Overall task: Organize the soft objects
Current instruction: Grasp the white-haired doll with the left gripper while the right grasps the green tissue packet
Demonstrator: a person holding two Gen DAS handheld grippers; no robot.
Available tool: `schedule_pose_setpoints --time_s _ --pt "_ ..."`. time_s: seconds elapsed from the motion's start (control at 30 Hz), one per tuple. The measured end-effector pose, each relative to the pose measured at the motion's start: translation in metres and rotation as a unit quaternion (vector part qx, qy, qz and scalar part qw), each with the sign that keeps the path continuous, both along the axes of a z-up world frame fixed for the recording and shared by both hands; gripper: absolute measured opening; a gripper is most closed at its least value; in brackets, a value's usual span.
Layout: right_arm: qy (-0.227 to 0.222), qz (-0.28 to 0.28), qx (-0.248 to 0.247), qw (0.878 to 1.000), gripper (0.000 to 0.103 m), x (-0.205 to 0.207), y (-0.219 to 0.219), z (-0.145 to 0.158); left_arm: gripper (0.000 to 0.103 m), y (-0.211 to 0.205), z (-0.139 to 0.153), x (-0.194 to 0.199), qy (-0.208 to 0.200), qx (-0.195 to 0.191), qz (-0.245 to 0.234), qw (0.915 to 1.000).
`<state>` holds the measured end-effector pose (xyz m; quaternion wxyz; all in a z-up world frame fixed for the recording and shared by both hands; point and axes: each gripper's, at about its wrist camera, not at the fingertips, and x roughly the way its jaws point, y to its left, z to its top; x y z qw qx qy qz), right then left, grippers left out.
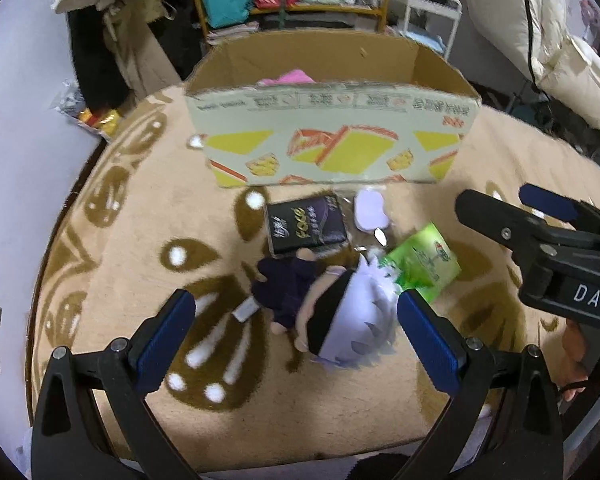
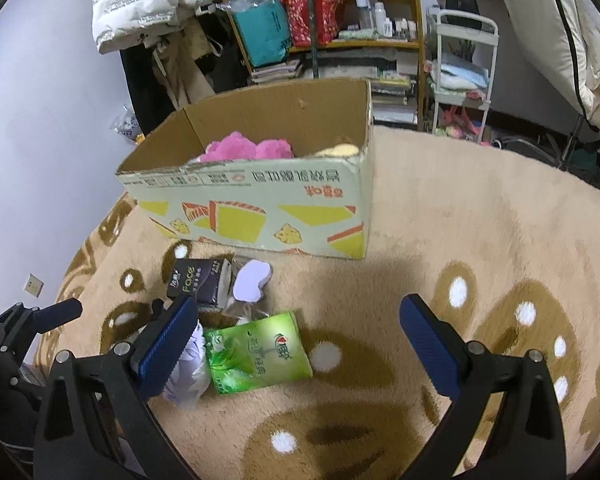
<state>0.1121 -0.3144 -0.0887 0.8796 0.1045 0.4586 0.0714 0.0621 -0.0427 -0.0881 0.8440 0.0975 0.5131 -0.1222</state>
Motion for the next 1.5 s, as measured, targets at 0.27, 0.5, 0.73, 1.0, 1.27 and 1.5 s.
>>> schedule_pose_setpoints --time_s 0.27,0.5,0.73,1.0,1.27,1.5 --pt "0.032 0.01 0.006 0.999 0.103 0.005 0.003 -0.016 0.1 -0.018 -0.017 0.008 0.029 0.009 -0.025 0.9992" --pt "0.063 0.025 0.019 0.998 0.103 0.015 0.01 -0.031 0.1 -0.027 -0.038 0.016 0.075 0.013 -0.036 0.9964" --pt "0.106 0.039 0.025 0.993 0.103 0.02 0.02 -0.053 0.1 -0.026 -0.06 0.021 0.12 0.014 -0.018 0.9925" --pt "0.127 0.073 0.019 0.989 0.103 0.021 0.034 -0.064 0.1 -0.015 -0.065 0.028 0.141 -0.005 0.001 0.9899" --pt "0.141 0.075 0.031 0.987 0.103 0.022 0.035 -0.069 0.095 -0.002 -0.069 0.035 0.146 0.001 0.011 0.9893" --pt "0.155 0.074 0.018 0.985 0.09 0.023 0.037 -0.074 0.083 -0.01 -0.081 0.03 0.161 -0.012 0.007 0.9869"
